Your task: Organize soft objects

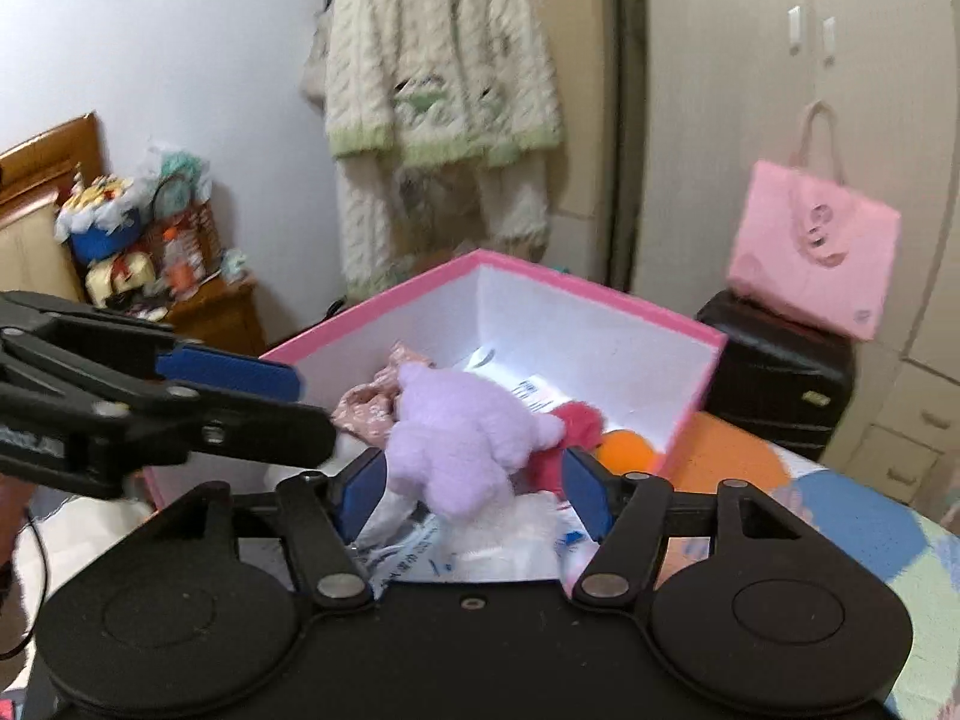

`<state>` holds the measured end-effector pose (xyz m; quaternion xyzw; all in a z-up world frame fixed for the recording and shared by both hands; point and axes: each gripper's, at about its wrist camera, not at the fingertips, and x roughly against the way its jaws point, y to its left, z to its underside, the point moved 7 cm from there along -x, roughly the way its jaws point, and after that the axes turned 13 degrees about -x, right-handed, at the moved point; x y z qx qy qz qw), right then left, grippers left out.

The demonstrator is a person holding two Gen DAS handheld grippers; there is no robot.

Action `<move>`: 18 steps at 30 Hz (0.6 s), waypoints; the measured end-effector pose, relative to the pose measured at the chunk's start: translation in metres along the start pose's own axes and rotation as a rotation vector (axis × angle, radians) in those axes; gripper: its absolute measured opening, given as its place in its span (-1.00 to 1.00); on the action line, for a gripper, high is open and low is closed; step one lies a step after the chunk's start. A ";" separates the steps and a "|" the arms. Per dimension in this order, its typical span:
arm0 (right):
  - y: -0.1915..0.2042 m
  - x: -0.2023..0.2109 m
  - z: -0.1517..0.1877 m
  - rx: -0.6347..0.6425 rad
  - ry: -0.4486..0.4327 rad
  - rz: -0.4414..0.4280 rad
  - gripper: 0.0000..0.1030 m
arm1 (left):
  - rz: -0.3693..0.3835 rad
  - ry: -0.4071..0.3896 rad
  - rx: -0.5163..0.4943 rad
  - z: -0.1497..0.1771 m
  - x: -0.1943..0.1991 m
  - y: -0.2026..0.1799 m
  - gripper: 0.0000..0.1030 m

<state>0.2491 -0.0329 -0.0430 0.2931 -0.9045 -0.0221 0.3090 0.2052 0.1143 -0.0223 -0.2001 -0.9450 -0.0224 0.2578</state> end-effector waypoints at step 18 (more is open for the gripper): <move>-0.024 0.093 0.027 -0.086 -0.171 0.102 0.49 | -0.020 -0.064 -0.065 0.013 0.060 -0.050 0.06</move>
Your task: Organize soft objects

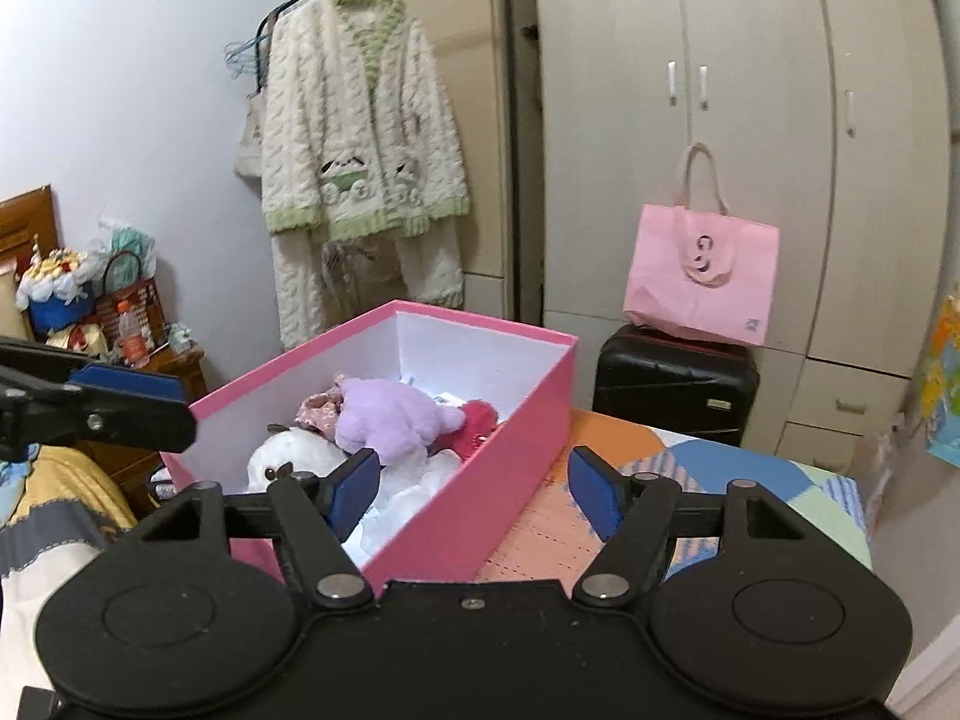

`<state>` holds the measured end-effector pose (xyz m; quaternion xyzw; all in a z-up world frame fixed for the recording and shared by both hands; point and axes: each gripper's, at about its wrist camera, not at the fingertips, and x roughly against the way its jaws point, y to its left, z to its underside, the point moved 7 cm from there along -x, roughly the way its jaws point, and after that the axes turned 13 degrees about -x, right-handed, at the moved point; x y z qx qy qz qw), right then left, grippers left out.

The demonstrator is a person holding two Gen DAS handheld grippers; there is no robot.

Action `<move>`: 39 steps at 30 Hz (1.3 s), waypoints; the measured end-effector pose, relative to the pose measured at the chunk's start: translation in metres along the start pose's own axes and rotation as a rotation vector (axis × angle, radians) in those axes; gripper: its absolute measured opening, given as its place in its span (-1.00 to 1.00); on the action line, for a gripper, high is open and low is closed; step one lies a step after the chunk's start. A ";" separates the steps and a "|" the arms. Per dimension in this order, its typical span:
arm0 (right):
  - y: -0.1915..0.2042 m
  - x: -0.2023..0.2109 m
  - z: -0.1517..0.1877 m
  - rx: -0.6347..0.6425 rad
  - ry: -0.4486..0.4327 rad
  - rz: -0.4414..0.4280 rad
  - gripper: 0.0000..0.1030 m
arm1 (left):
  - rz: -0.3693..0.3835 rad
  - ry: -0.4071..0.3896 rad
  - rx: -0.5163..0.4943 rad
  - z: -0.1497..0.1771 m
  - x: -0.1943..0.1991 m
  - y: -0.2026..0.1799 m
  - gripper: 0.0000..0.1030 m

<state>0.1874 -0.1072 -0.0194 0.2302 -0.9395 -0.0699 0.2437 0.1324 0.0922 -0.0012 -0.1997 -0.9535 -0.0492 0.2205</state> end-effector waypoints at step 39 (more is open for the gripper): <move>-0.026 0.119 0.041 -0.183 -0.155 0.372 1.00 | -0.203 -0.053 -0.045 0.025 0.005 -0.066 0.97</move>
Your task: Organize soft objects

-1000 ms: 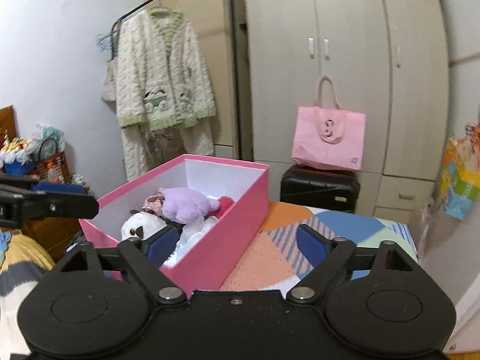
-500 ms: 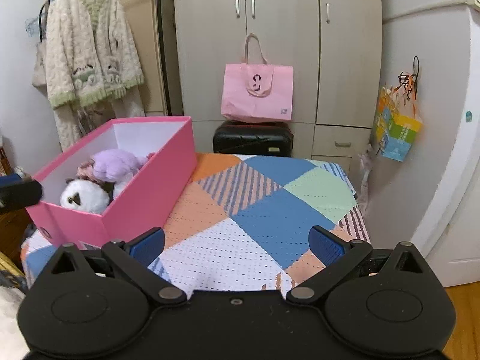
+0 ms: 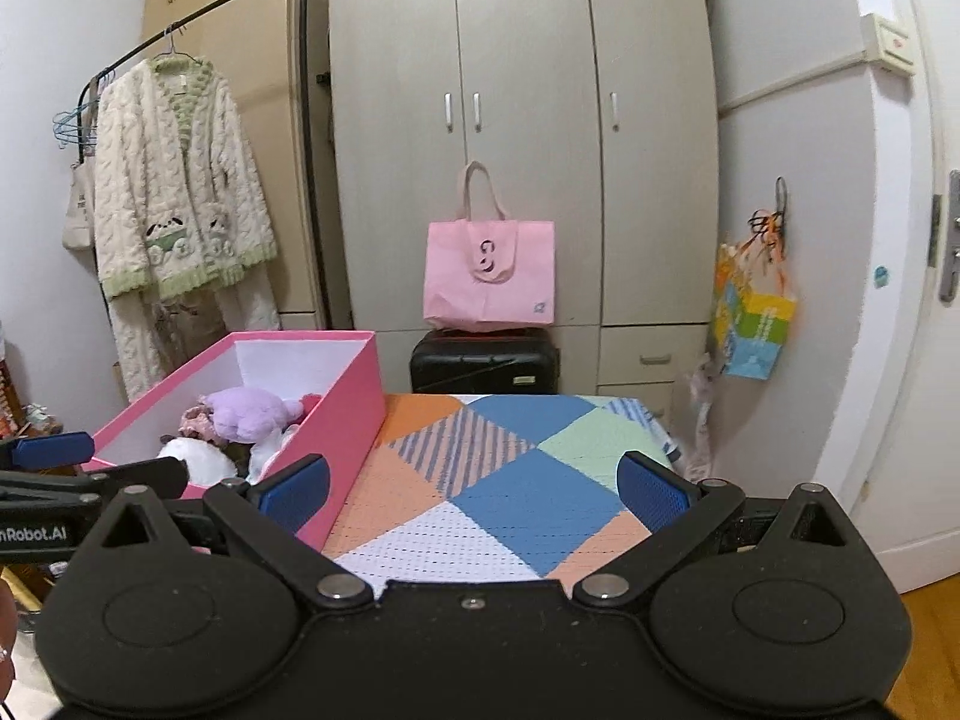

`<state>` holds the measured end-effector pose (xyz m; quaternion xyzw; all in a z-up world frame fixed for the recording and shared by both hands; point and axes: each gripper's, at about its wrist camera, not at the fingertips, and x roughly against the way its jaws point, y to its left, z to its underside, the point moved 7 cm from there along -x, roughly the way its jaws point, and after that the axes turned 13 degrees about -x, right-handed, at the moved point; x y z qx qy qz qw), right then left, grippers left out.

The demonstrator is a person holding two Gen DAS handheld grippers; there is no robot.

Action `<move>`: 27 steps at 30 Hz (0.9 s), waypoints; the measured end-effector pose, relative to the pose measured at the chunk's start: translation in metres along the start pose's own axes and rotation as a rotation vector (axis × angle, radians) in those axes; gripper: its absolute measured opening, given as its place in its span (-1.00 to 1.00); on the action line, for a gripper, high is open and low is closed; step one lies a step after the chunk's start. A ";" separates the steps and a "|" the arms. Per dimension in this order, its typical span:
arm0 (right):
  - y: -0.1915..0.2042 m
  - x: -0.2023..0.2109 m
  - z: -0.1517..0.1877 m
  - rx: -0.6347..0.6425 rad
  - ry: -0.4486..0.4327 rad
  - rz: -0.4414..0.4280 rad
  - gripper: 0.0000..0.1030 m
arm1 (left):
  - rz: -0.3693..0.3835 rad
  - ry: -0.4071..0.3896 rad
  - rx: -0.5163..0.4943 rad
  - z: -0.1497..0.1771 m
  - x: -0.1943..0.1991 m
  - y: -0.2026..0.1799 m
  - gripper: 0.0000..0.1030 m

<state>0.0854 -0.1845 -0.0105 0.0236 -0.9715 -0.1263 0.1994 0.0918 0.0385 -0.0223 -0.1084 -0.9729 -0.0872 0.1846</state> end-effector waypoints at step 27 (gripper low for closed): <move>-0.011 0.011 0.014 0.011 -0.078 0.046 1.00 | -0.194 -0.030 -0.089 0.011 0.010 -0.004 0.99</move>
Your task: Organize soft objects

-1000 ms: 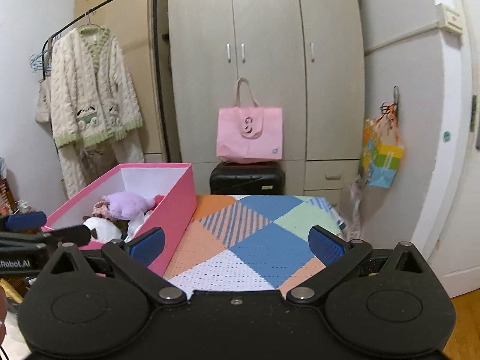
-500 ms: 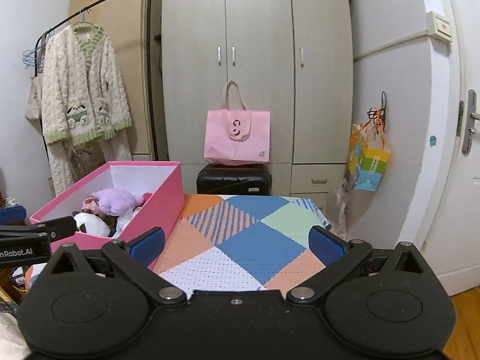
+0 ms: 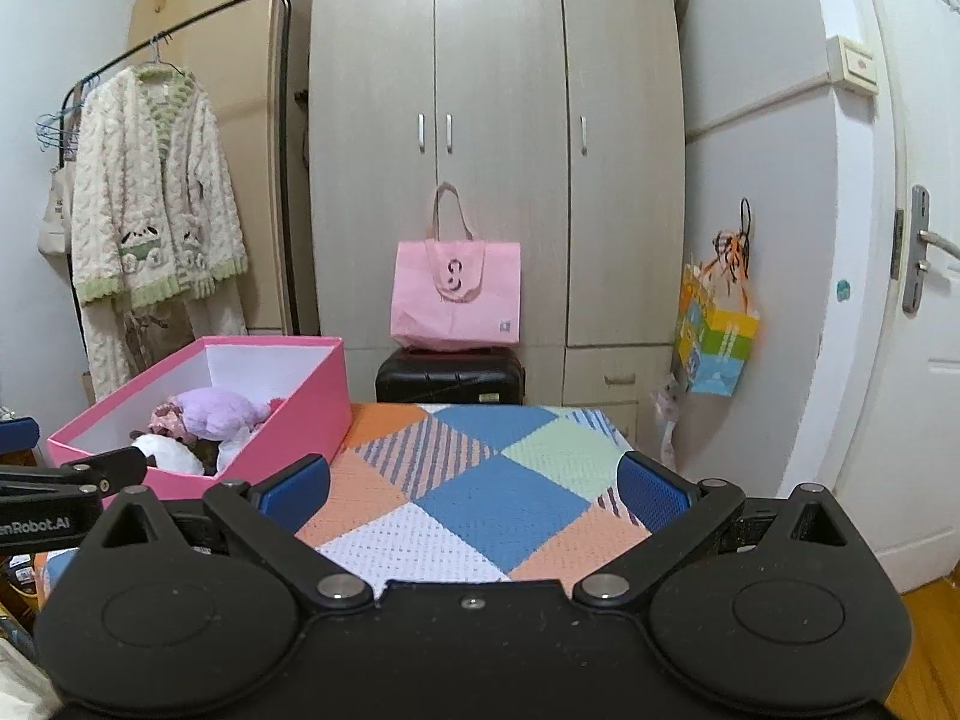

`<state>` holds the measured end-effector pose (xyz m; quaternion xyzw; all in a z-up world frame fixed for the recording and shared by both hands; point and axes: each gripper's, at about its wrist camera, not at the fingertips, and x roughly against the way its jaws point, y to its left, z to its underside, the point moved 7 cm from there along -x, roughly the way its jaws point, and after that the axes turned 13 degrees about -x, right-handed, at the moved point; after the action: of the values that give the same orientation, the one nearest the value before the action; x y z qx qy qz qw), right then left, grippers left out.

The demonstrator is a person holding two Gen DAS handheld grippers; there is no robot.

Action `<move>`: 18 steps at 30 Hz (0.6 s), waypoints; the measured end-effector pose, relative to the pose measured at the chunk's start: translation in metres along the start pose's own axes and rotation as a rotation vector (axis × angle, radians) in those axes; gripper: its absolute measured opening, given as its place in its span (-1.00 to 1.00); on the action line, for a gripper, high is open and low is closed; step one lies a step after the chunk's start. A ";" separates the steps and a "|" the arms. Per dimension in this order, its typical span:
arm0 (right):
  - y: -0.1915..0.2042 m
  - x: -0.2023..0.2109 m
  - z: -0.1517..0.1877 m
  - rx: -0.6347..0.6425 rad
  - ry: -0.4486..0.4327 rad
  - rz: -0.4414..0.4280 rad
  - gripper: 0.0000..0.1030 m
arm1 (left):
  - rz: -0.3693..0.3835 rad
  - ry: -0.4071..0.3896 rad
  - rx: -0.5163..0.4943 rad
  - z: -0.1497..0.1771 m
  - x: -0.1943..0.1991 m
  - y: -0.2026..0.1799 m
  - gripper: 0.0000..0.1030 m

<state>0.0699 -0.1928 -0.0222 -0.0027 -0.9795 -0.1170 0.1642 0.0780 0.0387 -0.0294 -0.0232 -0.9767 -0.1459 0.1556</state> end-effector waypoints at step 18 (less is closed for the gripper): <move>-0.001 0.005 0.004 0.027 -0.041 0.017 1.00 | -0.033 -0.007 -0.025 0.004 0.005 -0.004 0.99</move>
<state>0.0641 -0.1932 -0.0243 -0.0114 -0.9841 -0.1023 0.1450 0.0714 0.0356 -0.0326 -0.0097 -0.9756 -0.1607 0.1494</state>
